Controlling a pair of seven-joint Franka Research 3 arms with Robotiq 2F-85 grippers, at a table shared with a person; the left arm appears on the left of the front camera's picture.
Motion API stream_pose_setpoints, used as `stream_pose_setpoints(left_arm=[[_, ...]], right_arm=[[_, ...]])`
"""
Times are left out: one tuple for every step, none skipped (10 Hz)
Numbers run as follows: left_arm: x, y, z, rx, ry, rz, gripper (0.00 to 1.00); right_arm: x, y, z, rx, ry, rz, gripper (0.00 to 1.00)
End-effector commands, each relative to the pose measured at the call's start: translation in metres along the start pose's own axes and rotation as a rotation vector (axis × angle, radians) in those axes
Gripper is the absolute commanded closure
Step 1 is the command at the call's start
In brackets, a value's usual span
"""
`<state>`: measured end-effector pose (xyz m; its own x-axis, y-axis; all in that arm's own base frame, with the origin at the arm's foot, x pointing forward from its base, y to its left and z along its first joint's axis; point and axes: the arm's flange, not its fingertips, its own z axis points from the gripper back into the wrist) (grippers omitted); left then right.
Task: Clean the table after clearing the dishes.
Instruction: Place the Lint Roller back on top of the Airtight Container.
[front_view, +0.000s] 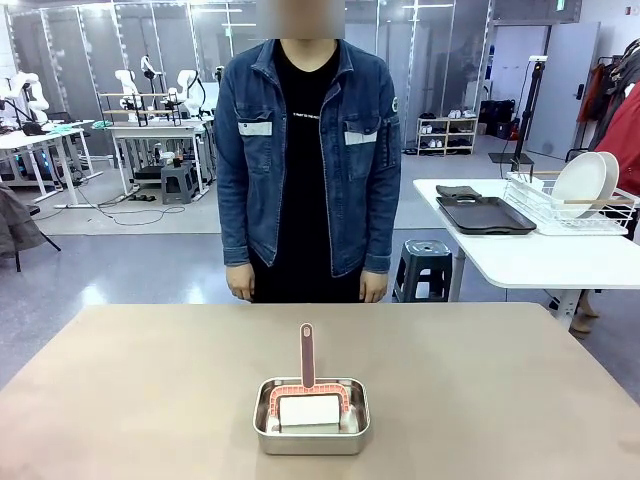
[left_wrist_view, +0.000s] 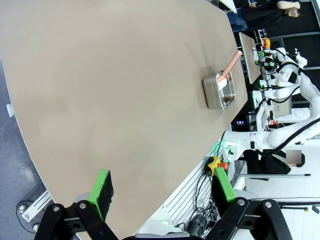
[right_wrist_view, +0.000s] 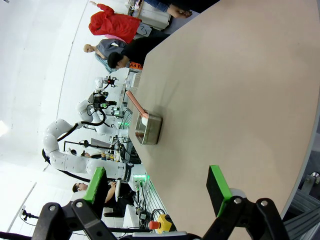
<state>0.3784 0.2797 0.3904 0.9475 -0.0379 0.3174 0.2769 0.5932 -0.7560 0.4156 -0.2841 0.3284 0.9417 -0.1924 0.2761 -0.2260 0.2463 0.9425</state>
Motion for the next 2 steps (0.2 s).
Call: stream_pose_setpoints(left_arm=[[-0.0025,-0.0010,0.0008,-0.009,-0.002,-0.005,0.00],[-0.0025,-0.0010,0.0008,-0.009,-0.002,-0.005,0.00]], right_arm=[[-0.0013,0.0041,-0.0017,0.001,0.003,0.001,0.00],[-0.0013,0.0041,-0.0017,0.001,0.003,0.001,0.00]])
